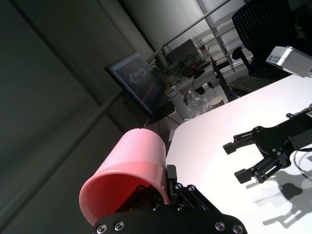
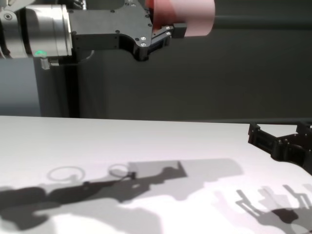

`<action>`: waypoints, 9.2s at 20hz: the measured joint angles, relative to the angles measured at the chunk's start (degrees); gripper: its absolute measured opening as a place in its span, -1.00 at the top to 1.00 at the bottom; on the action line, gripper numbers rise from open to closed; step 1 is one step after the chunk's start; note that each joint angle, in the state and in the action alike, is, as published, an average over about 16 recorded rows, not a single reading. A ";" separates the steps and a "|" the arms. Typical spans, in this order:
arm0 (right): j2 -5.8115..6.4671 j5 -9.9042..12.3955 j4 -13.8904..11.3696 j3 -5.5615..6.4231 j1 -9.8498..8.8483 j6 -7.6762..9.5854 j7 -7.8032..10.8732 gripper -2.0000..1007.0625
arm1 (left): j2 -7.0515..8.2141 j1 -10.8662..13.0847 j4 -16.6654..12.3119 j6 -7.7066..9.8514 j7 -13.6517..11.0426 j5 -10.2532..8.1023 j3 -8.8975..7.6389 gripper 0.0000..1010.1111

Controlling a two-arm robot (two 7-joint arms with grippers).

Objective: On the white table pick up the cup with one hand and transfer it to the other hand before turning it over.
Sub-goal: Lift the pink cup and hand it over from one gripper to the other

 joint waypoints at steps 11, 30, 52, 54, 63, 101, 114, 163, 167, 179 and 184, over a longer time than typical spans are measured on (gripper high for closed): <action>-1.71 3.25 1.30 0.33 1.30 0.30 4.27 -0.99 | 0.06 -0.07 -0.04 -0.37 -0.24 0.05 0.00 0.92; -6.81 30.28 6.30 5.98 4.81 8.59 22.26 -0.99 | 0.11 -0.13 -0.05 -0.57 -0.35 0.10 0.00 0.92; -8.73 52.25 15.90 7.15 11.76 16.10 40.83 -0.99 | 0.12 -0.14 -0.05 -0.61 -0.36 0.10 0.01 0.92; -8.88 53.10 16.99 7.01 12.40 15.93 42.25 -0.99 | 0.12 -0.14 -0.05 -0.61 -0.36 0.10 0.01 0.92; -9.58 57.17 21.69 6.68 15.14 15.36 48.37 -0.99 | 0.12 -0.14 -0.04 -0.61 -0.36 0.09 0.01 0.92; -10.33 64.08 27.33 2.83 21.93 13.64 53.59 -0.99 | 0.12 -0.16 -0.04 -0.63 -0.32 0.05 0.00 0.92; -10.15 66.28 29.35 1.84 22.90 13.02 54.23 -0.99 | 0.12 -0.16 -0.04 -0.61 -0.34 0.07 0.02 0.93; -11.07 72.70 42.34 -4.03 31.75 11.36 59.41 -0.99 | 0.12 -0.14 -0.04 -0.60 -0.35 0.10 0.00 0.92; -10.93 72.83 42.26 -4.33 31.80 11.07 59.22 -0.97 | 0.12 -0.14 -0.04 -0.60 -0.35 0.10 0.00 0.93; -10.78 72.86 42.00 -4.47 31.72 10.84 59.02 -0.74 | 0.14 -0.14 -0.03 -0.59 -0.35 0.10 0.00 0.92; -10.80 72.85 42.00 -4.43 31.70 10.87 59.04 -0.65 | 0.15 -0.14 -0.03 -0.59 -0.34 0.10 0.00 0.92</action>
